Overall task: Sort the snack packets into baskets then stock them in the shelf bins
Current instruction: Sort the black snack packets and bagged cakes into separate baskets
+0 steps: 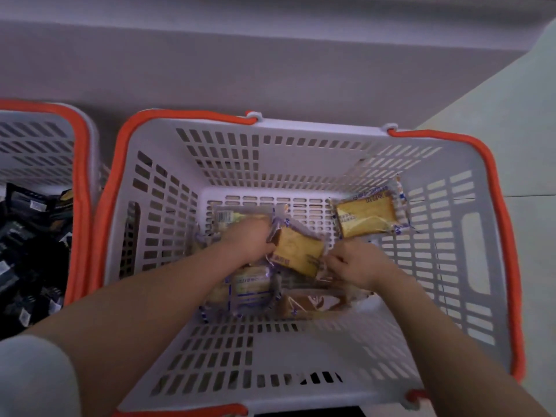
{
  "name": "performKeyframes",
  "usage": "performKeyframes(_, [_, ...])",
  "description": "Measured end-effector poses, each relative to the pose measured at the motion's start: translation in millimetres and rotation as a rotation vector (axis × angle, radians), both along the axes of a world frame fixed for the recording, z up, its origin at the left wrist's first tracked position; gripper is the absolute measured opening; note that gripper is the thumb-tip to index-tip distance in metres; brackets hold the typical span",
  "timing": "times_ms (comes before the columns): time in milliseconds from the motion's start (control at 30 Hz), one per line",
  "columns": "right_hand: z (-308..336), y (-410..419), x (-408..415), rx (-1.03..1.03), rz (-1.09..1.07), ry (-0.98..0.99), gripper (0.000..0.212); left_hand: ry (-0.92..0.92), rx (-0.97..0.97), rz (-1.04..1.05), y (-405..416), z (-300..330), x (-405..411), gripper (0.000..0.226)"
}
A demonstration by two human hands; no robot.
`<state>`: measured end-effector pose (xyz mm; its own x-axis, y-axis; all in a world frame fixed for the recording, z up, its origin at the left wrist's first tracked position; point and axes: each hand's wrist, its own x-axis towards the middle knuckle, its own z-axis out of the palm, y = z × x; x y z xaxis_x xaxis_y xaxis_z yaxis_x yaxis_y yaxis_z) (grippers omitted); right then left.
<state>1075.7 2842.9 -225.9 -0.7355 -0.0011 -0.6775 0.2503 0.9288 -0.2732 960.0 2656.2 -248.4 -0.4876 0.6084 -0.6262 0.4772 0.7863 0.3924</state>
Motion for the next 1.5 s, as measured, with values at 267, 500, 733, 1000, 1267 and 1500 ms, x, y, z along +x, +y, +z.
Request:
performKeyframes(267, [7.8, 15.4, 31.9, -0.100, -0.436, 0.227, 0.047, -0.039, 0.305, -0.234, 12.2, 17.6, 48.9, 0.029])
performKeyframes(500, [18.4, -26.3, -2.9, -0.308, -0.166, -0.132, 0.030, -0.277, 0.424, -0.227, -7.1, 21.3, 56.2, 0.031])
performKeyframes(733, [6.4, -16.5, 0.1, -0.106, -0.185, -0.429, 0.026, -0.059, 0.009, -0.418, -29.9, -16.0, 24.9, 0.039])
performKeyframes(1000, [-31.8, -39.5, 0.0, 0.080, -0.241, -0.281, 0.012, 0.036, -0.202, -0.430, -4.2, -24.1, 37.6, 0.039])
performKeyframes(1267, [-67.5, -70.3, -18.1, -0.212, -0.720, -0.137, 0.029, 0.062, -0.320, -0.495, -36.0, -26.0, 35.9, 0.040])
performKeyframes(1500, [-59.2, -93.1, -29.7, -0.701, -1.092, -0.144, 0.021, -0.219, -0.257, -0.386, -35.6, -18.8, 23.6, 0.047])
